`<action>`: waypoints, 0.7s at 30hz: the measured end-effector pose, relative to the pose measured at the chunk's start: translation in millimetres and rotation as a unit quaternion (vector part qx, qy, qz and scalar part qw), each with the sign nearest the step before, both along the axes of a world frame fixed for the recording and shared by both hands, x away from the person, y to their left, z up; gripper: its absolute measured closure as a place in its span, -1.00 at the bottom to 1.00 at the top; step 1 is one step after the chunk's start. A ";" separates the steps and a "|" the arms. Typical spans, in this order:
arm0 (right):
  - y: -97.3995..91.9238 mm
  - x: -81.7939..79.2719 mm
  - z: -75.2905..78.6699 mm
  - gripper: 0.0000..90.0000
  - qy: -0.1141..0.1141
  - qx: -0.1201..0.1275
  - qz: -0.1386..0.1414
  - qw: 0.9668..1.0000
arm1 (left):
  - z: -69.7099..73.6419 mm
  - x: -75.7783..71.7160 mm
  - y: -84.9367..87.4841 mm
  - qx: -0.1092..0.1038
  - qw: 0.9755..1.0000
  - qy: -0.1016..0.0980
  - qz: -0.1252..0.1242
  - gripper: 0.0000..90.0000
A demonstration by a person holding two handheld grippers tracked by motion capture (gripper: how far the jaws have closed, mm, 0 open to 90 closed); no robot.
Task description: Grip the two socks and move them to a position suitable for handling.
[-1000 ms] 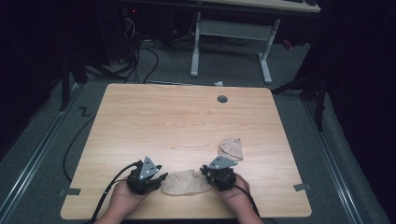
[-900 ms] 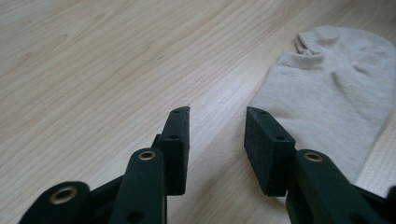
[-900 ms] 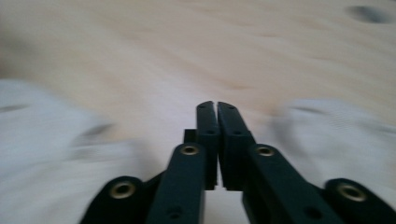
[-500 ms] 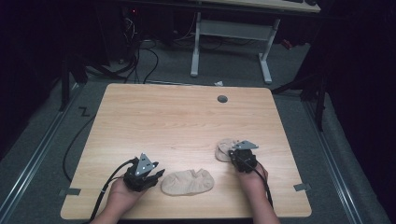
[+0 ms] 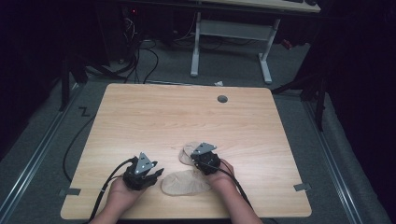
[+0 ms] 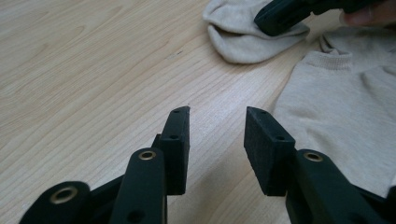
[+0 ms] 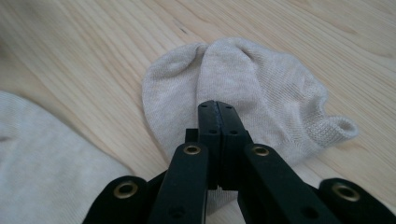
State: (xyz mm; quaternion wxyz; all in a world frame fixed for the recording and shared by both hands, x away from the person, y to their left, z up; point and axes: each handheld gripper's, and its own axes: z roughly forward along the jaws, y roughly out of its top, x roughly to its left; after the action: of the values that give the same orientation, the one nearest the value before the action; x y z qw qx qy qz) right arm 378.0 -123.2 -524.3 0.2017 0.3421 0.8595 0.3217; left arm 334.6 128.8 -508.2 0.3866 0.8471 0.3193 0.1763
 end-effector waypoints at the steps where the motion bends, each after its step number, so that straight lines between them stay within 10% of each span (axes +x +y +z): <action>1: 3.0 -0.4 -0.2 1.00 0.000 0.001 0.004 1.000 | -0.7 1.7 -0.5 -0.002 1.000 0.001 0.002 0.36; 9: -9.2 -8.2 18.1 1.00 -0.027 0.027 -0.025 0.999 | -2.9 11.0 -4.8 -0.017 1.000 0.012 0.010 0.40; 21: -18.9 -0.9 5.1 1.00 0.012 0.028 -0.030 0.999 | -3.7 12.3 -13.6 -0.011 1.000 0.011 0.002 0.41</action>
State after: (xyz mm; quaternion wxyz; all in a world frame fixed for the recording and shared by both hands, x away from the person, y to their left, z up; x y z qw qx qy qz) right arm 377.0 -142.1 -519.2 0.1909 0.3770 0.8421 0.3351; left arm 346.9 115.2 -512.0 0.3918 0.8443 0.3267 0.1641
